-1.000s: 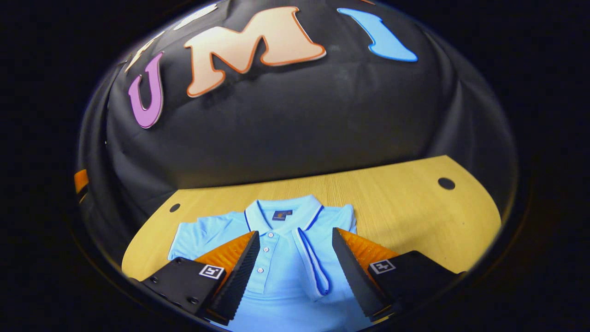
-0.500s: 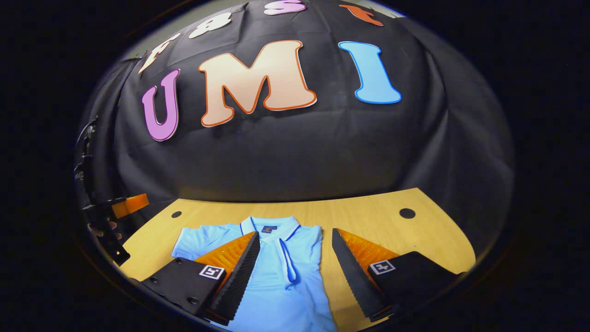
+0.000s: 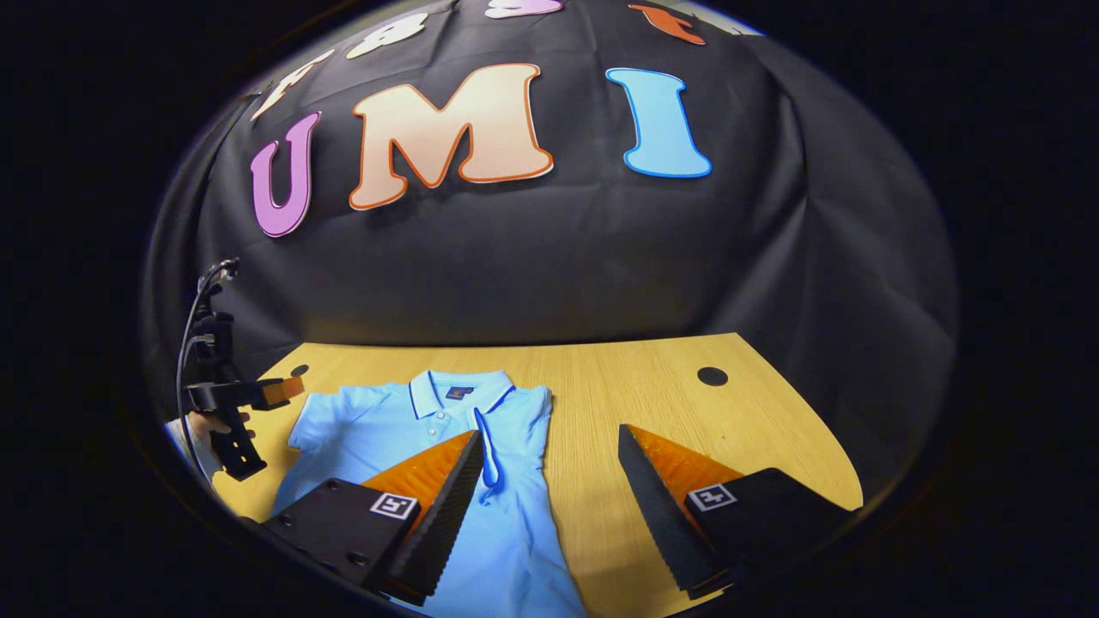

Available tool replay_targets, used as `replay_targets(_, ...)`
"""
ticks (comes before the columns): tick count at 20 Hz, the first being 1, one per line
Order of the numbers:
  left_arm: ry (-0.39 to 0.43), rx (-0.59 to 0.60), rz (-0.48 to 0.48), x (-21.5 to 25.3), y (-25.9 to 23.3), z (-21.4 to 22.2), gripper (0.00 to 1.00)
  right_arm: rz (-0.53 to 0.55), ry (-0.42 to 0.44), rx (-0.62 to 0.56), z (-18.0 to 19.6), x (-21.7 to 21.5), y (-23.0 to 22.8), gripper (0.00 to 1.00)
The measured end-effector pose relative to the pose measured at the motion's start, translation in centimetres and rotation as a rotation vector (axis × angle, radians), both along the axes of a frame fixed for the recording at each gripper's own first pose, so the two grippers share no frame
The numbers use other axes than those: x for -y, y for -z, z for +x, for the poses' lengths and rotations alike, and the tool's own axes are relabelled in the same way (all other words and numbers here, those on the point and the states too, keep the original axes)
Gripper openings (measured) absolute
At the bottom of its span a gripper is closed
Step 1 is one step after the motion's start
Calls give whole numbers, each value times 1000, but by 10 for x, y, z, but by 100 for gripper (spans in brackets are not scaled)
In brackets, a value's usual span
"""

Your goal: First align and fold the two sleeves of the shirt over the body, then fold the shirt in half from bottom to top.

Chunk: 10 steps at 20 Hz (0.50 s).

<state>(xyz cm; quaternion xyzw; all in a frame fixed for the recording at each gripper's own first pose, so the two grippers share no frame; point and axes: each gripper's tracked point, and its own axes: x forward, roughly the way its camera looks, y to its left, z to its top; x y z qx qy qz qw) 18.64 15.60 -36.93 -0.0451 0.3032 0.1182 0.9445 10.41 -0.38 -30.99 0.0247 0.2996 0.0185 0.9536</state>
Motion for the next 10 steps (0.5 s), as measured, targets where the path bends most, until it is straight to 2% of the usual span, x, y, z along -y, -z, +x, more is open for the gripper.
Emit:
replay_targets(1, -1, -16, -5, 0, 9, 1, 95, -4, -1, -4, -1, 1, 3, 95)
replay_targets(2, -5, -37, -7, -2, 18, -1, 96, -7, -3, -7, -2, 2, 4, 98)
replay_targets(5, -26, -91, -23, -5, 42, -4, 95, 2, 6, -13, -4, 4, 4, 96)
replay_targets(7, -21, -128, -32, -3, 55, -7, 95, -4, 7, -10, -6, 7, 5, 98)
replay_targets(8, -21, -152, -32, -5, 61, -12, 95, -10, 8, -10, -7, 8, 4, 96)
replay_targets(10, -28, -138, -39, -4, 59, -9, 98, -6, 11, -8, -10, 9, 4, 98)
